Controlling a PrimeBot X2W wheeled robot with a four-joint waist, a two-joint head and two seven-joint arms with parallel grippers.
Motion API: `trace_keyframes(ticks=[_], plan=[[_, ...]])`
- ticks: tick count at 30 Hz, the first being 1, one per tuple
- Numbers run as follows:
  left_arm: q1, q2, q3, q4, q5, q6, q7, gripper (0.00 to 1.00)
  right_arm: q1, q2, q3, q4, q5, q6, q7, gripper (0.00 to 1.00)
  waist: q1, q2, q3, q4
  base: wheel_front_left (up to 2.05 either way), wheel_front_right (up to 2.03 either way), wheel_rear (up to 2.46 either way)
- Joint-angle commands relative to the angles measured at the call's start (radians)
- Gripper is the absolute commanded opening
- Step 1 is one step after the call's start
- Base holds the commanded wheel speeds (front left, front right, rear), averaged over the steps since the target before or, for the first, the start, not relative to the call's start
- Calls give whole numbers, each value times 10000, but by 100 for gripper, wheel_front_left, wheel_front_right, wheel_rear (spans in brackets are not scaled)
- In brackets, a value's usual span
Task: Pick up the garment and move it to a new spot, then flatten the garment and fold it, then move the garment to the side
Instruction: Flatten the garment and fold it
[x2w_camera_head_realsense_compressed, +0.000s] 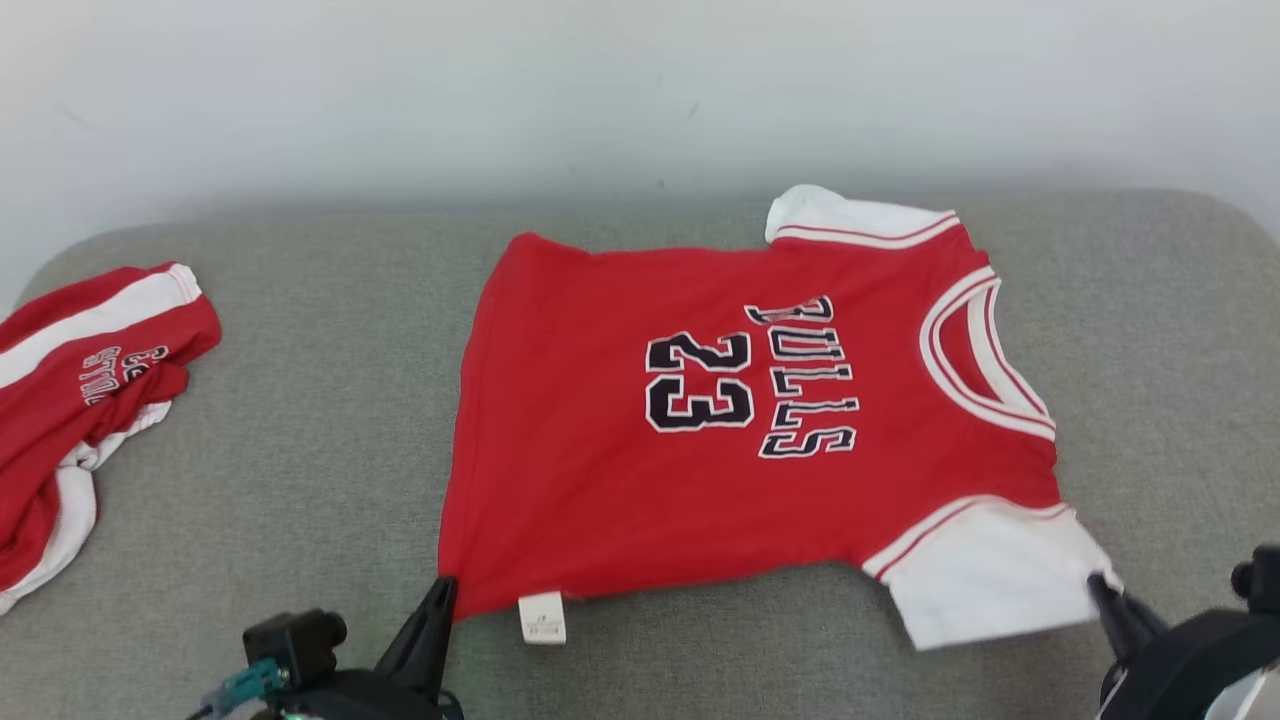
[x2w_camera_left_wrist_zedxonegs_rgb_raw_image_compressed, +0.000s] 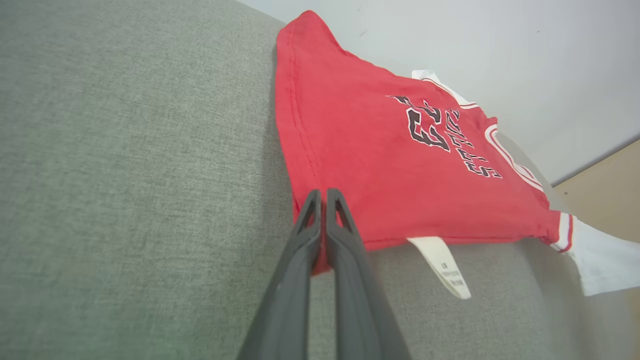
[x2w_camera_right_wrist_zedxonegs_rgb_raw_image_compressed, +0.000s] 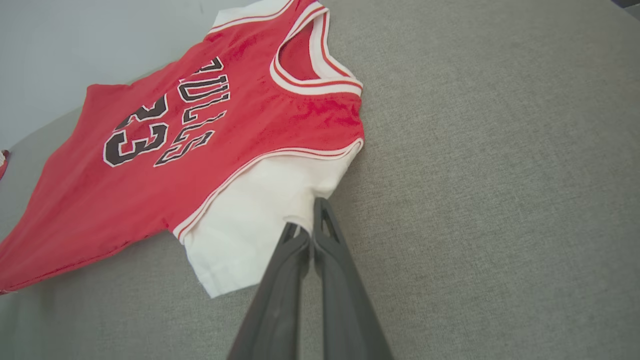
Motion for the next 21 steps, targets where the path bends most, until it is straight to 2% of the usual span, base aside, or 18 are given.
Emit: trace_keyframes(ticks=[1,4,13,21], plan=[[238,8,56,-42,67,74,-57,0,243,30,24,-74,71,34,157,0,2,2,-255,196,0,0,0],[797,88,120,-156,226,346,-90,0,1053,62,142,-405,38,34,1140,0,2,2,-456,218,0,0,0],[1785,416,285,-644,293,855,-2,0,2181,68,205,-1216,208,34,2685,0,2,2,-668,165,0,0,0],[2387,1033,-139,-1350,569,1538,750,0,3505,72,322,-1737,1153,34,4346,0,2,2,-854,179,0,0,0]])
